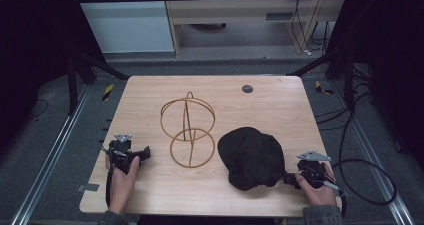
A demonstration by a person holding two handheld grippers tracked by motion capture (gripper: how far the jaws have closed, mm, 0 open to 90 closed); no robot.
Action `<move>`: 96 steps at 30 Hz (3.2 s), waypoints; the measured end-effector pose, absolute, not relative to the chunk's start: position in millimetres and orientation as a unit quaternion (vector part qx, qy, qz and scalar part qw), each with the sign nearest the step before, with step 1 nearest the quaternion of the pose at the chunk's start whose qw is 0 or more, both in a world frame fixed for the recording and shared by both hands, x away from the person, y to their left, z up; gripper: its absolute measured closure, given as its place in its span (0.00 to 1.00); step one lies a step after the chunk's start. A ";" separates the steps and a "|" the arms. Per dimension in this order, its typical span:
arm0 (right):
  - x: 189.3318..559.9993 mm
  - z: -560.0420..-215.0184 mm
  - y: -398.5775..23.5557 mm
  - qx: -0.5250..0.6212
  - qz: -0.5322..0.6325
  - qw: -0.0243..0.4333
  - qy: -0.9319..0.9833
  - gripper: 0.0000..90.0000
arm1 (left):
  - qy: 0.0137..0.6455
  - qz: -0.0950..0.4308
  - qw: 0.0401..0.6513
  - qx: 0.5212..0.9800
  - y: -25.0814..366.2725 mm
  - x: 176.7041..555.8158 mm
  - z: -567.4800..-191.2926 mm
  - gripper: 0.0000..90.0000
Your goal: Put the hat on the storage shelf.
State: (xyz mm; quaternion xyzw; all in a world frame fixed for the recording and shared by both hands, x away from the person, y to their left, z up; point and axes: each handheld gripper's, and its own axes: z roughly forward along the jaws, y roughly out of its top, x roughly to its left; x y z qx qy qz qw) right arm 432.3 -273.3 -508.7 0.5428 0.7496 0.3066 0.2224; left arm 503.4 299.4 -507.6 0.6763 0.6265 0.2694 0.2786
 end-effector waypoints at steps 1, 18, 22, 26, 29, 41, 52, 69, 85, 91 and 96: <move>432.3 -508.7 -273.3 0.543 0.307 0.222 0.750 0.08 | 0.626 0.269 0.279 0.676 299.4 503.4 -507.6 0.00; 409.8 -457.4 -276.6 0.513 0.275 0.224 0.782 0.11 | 0.617 0.265 0.283 0.685 299.4 506.1 -507.6 0.00; 404.2 -440.6 -273.9 0.501 0.283 0.224 0.787 0.12 | 0.617 0.265 0.282 0.686 299.5 506.9 -507.5 0.00; 401.2 -423.9 -268.6 0.499 0.286 0.225 0.786 0.13 | 0.614 0.264 0.283 0.688 299.7 506.4 -507.5 0.00; 400.7 -412.6 -262.8 0.501 0.295 0.226 0.782 0.14 | 0.611 0.262 0.285 0.691 299.7 505.7 -507.5 0.00; 406.6 -381.9 -225.4 0.471 0.315 0.199 0.800 0.16 | 0.608 0.261 0.284 0.694 299.1 504.4 -507.5 0.00; 421.8 -362.0 -199.1 0.452 0.301 0.188 0.818 0.11 | 0.610 0.262 0.285 0.692 298.0 504.0 -507.7 0.00; 441.4 -391.1 -178.3 0.468 0.272 0.165 0.825 0.07 | 0.610 0.262 0.283 0.693 297.4 503.9 -507.5 0.00; 452.1 -412.1 -179.1 0.467 0.273 0.137 0.830 0.18 | 0.608 0.261 0.285 0.693 295.9 503.8 -507.6 0.00; 450.3 -414.5 -183.0 0.461 0.281 0.131 0.831 0.38 | 0.607 0.261 0.285 0.694 295.4 503.7 -507.6 0.00; 449.5 -416.2 -184.9 0.455 0.287 0.117 0.835 0.58 | 0.607 0.261 0.284 0.695 294.9 503.7 -507.6 0.00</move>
